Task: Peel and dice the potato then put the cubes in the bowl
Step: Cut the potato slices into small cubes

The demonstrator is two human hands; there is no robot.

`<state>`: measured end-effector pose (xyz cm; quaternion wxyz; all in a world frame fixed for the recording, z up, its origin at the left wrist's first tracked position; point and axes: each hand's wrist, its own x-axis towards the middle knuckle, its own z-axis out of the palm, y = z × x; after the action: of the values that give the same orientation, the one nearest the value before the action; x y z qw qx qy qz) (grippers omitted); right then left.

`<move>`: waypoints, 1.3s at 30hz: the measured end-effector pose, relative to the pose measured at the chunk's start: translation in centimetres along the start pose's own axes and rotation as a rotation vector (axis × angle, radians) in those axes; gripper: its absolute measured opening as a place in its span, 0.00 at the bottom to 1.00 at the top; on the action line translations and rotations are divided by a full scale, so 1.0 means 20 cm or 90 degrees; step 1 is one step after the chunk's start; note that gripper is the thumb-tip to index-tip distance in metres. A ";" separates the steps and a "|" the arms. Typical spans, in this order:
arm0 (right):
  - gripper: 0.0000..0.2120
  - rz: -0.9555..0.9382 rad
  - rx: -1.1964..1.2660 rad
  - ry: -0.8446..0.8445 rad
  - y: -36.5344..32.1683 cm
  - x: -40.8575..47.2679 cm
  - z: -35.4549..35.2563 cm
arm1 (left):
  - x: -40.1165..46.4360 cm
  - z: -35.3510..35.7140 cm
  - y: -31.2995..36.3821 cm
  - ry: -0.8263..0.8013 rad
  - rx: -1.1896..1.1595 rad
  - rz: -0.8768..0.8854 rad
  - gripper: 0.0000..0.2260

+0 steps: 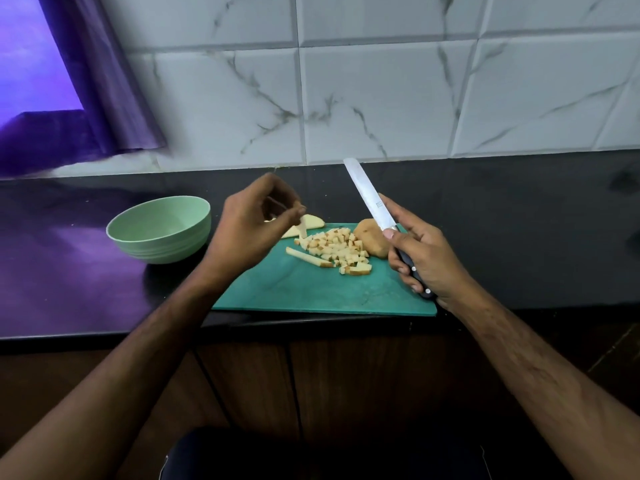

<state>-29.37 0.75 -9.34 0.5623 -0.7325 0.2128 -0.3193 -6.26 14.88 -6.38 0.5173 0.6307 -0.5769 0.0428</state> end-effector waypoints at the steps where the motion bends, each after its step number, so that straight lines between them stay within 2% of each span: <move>1: 0.25 -0.001 -0.002 -0.002 0.00 0.00 0.00 | -0.02 -0.03 -0.02 0.015 -0.027 -0.024 0.08; 8: 0.26 -0.003 -0.042 -0.010 -0.01 -0.01 0.01 | -0.21 -0.15 -0.17 -0.018 -0.074 -0.120 0.11; 12: 0.26 0.002 -0.083 -0.017 -0.02 -0.02 0.02 | -0.28 -0.17 -0.22 -0.065 0.117 -0.087 0.12; 14: 0.26 0.014 -0.117 -0.037 -0.05 -0.01 0.03 | -0.30 -0.18 -0.24 -0.086 0.153 -0.064 0.11; 17: 0.25 0.029 -0.242 -0.126 -0.12 -0.02 0.03 | -0.29 -0.19 -0.26 -0.106 0.174 -0.052 0.11; 21: 0.23 0.052 -0.436 -0.336 -0.24 -0.09 0.04 | -0.29 -0.17 -0.25 -0.101 0.188 -0.051 0.08; 24: 0.23 0.022 -0.594 -0.405 -0.27 -0.13 0.10 | -0.29 -0.18 -0.26 -0.114 0.207 -0.031 0.06; 31: 0.23 -0.048 -0.784 -0.334 -0.22 -0.08 0.16 | -0.29 -0.18 -0.28 -0.123 0.207 -0.030 0.07; 39: 0.24 -0.009 -0.725 -0.209 -0.22 -0.13 0.14 | -0.29 -0.19 -0.28 -0.132 0.191 -0.026 0.08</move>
<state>-29.40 5.71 -6.10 0.1041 -0.9601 0.2564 -0.0411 -1.89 20.43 -11.76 0.3560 0.7134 -0.6014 0.0521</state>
